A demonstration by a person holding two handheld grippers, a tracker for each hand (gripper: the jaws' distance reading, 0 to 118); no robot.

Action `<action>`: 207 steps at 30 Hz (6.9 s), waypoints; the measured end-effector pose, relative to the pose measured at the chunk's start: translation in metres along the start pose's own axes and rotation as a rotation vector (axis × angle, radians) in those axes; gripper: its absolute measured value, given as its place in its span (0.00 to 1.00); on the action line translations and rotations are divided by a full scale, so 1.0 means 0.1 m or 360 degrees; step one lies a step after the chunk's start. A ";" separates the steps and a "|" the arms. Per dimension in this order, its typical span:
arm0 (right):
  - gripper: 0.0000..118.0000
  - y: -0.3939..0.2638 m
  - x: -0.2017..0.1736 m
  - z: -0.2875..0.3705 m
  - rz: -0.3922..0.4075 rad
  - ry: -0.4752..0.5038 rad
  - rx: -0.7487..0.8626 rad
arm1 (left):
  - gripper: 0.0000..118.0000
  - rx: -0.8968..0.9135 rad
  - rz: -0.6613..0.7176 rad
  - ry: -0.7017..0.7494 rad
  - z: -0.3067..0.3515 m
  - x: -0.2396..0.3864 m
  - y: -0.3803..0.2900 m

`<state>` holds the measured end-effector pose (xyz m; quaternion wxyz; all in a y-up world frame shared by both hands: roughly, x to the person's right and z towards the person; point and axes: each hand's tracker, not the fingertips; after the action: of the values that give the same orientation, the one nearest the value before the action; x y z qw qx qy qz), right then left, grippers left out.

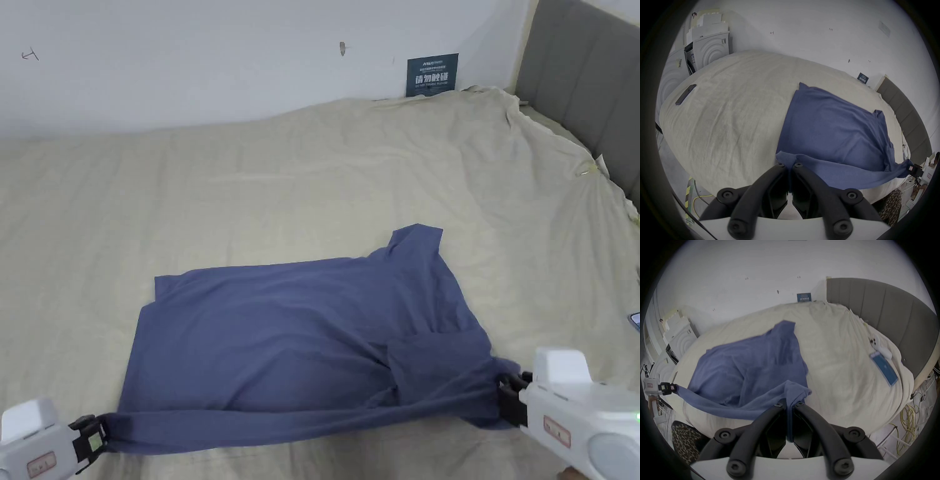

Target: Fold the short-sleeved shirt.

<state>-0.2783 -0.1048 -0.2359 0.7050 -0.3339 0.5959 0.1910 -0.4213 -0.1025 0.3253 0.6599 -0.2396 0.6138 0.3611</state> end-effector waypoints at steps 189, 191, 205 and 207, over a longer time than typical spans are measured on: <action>0.00 0.91 -0.57 0.85 0.0219 -0.0081 0.0744 | 0.00 0.0645 -0.0278 -0.0166 0.73 1.27 0.54; 0.00 0.94 -0.58 0.81 0.0226 -0.0091 0.0742 | 0.00 0.0611 -0.0292 -0.0139 0.62 1.29 0.60; 0.00 1.25 -0.54 0.16 0.0244 -0.0113 0.0607 | 0.00 0.0134 -0.0211 -0.0118 -0.74 0.96 1.44; 0.00 1.29 -0.53 0.03 0.0256 -0.0130 0.0559 | 0.06 -0.0007 -0.0187 -0.0100 -0.99 0.94 1.51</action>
<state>-0.3737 -0.0054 -0.2160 0.7584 -0.1491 0.6158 0.1533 -0.6020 -0.0665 0.2392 0.6984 -0.2651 0.5768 0.3305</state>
